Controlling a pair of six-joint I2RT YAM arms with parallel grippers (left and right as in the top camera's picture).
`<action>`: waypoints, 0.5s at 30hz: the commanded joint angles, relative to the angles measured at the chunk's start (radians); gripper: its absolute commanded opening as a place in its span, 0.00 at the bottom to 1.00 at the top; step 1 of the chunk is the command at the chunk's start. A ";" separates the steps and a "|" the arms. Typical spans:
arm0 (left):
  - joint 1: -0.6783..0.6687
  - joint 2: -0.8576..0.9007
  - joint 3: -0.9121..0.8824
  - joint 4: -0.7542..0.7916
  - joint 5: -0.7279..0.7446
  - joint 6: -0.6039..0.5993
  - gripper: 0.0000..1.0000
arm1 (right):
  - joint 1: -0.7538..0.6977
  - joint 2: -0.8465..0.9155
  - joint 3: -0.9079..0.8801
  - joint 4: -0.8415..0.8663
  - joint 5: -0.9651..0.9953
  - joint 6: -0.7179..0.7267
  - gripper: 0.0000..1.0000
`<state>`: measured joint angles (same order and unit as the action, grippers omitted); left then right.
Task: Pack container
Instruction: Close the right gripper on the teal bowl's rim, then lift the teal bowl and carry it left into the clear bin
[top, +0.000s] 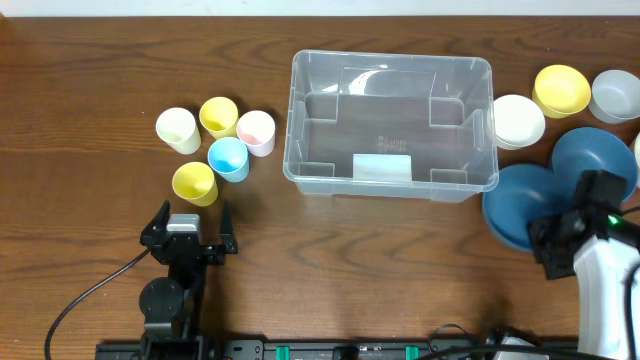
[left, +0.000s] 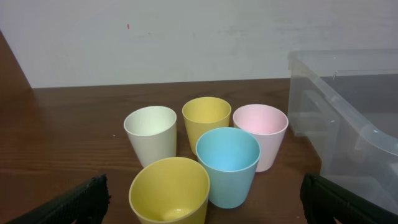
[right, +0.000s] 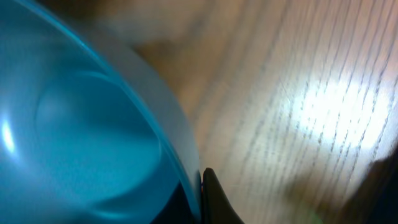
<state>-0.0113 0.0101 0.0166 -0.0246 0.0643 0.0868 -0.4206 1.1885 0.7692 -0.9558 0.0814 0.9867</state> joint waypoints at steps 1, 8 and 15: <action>0.004 -0.005 -0.013 -0.040 0.014 0.014 0.98 | -0.005 -0.132 0.078 -0.023 0.030 0.000 0.01; 0.004 -0.005 -0.013 -0.040 0.014 0.014 0.98 | -0.005 -0.368 0.167 -0.043 0.072 -0.021 0.01; 0.004 -0.005 -0.013 -0.040 0.014 0.014 0.98 | -0.005 -0.511 0.285 -0.022 0.074 -0.042 0.02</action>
<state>-0.0113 0.0101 0.0166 -0.0246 0.0639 0.0868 -0.4217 0.7078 1.0012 -0.9886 0.1497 0.9646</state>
